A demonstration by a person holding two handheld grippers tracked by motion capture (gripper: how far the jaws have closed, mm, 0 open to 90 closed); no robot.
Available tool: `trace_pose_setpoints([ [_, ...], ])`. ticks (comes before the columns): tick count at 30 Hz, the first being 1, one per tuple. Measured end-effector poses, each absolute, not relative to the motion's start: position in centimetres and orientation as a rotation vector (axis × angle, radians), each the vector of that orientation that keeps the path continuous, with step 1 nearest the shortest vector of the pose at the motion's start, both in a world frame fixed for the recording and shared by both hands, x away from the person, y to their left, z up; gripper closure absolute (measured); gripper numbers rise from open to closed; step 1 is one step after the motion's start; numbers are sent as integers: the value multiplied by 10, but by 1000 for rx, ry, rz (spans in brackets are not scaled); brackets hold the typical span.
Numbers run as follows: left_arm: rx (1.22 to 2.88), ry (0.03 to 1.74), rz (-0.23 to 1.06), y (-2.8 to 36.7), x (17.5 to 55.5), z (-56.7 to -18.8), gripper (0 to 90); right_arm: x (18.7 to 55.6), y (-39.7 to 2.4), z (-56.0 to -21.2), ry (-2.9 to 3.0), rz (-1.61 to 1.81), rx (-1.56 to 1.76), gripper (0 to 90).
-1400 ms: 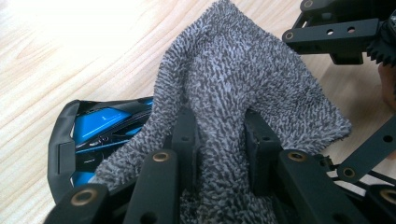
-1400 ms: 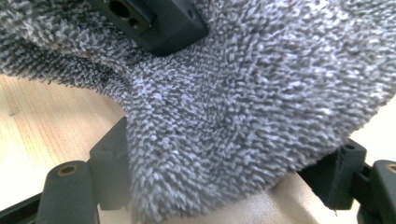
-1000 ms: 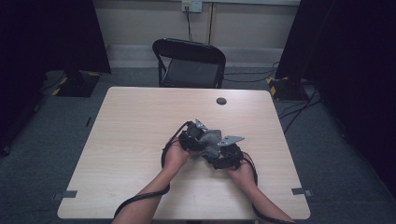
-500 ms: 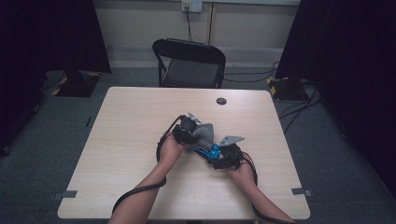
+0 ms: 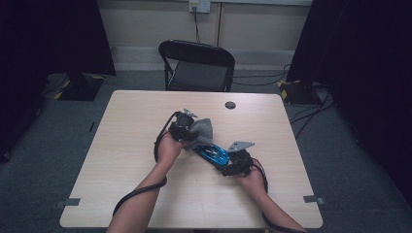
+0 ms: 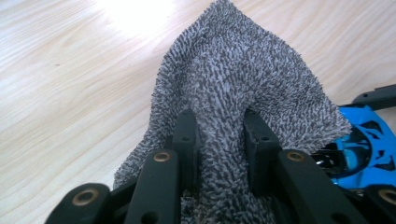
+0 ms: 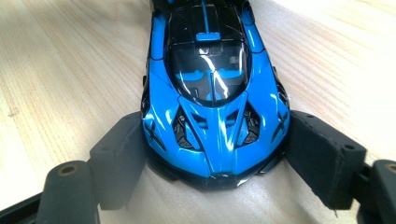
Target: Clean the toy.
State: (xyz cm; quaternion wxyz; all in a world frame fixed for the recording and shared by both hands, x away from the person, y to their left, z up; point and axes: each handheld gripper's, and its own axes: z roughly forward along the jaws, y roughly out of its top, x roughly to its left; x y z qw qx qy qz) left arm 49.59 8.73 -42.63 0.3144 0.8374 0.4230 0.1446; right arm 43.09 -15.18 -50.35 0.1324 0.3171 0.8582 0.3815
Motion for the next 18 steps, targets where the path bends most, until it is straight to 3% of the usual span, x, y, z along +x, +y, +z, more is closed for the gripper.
trace_pose_setpoints([
  [8,2164,1171,369,106,500,-422,711,431,-152,-504,2489,1107,921,229],
  [18,2160,1050,342,92,486,-400,712,431,-152,-504,2490,1107,920,229],
])
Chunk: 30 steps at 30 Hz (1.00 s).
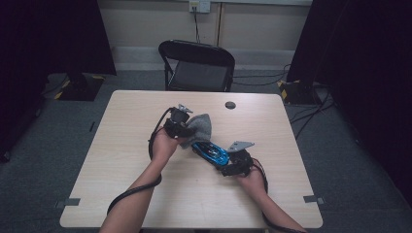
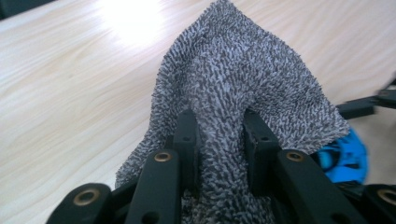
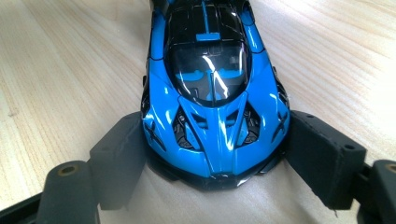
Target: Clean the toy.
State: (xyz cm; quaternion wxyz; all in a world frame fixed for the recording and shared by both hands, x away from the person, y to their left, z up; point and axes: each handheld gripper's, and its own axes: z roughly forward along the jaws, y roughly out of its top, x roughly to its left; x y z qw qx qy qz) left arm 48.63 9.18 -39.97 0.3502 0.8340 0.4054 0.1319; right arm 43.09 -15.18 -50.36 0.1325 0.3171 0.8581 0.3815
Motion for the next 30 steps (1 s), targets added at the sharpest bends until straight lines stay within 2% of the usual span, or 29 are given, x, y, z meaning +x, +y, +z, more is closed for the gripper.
trace_pose_setpoints([
  [20,2227,917,233,36,450,-428,712,431,-152,-503,2489,1107,922,230],
  [30,2331,871,292,10,442,-448,713,431,-152,-504,2489,1108,920,230],
])
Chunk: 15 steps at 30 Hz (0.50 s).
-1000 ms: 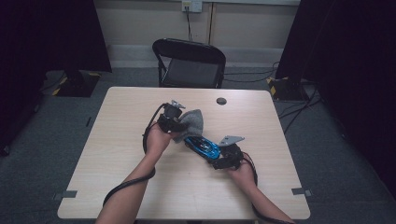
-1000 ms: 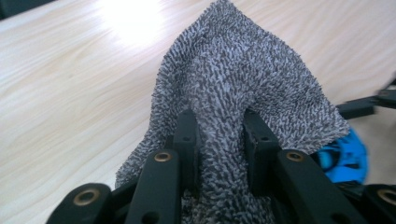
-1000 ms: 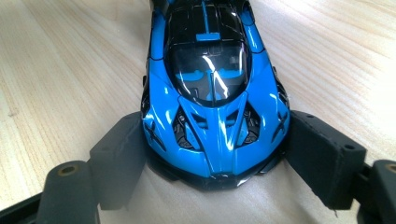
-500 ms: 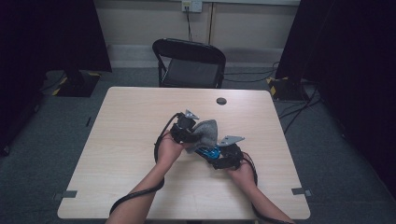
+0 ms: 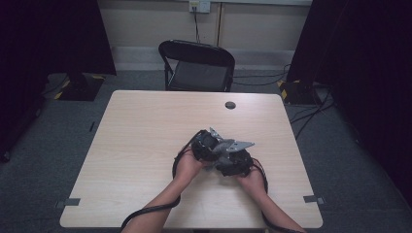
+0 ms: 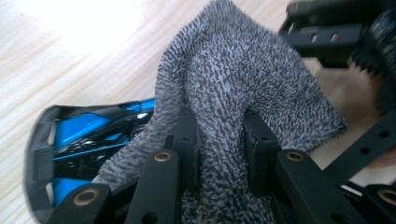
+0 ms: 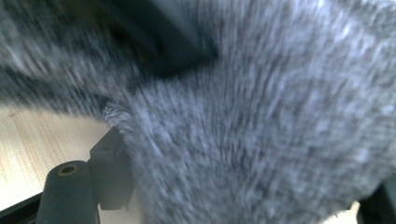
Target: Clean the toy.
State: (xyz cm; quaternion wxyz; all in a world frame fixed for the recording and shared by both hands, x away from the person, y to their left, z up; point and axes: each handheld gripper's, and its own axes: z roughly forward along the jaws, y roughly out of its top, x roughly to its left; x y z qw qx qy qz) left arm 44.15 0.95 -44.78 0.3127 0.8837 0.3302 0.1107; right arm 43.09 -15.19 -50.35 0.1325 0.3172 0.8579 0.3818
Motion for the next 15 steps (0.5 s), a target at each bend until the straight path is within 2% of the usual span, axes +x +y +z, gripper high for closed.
trace_pose_setpoints([
  [15,2353,861,300,9,444,-444,712,431,-152,-503,2489,1107,921,230],
])
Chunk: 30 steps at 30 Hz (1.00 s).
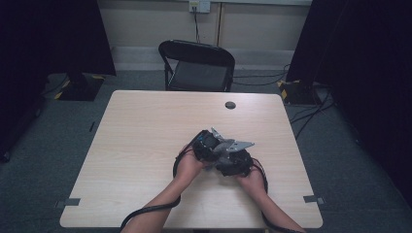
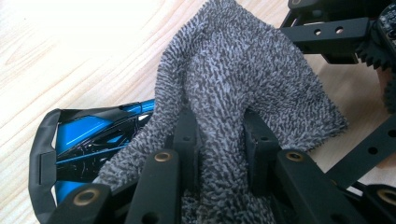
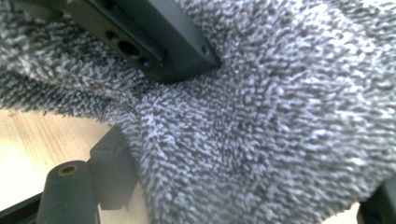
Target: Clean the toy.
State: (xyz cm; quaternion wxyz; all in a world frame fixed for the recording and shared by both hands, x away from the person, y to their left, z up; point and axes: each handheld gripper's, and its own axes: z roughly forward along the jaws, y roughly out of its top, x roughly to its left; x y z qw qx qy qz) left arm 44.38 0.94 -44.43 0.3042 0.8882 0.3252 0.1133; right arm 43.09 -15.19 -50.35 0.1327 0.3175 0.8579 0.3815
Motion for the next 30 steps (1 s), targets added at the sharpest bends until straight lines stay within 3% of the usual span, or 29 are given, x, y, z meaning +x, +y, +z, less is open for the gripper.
trace_pose_setpoints([
  [30,2350,973,343,33,468,-439,711,431,-152,-504,2490,1106,920,230],
])
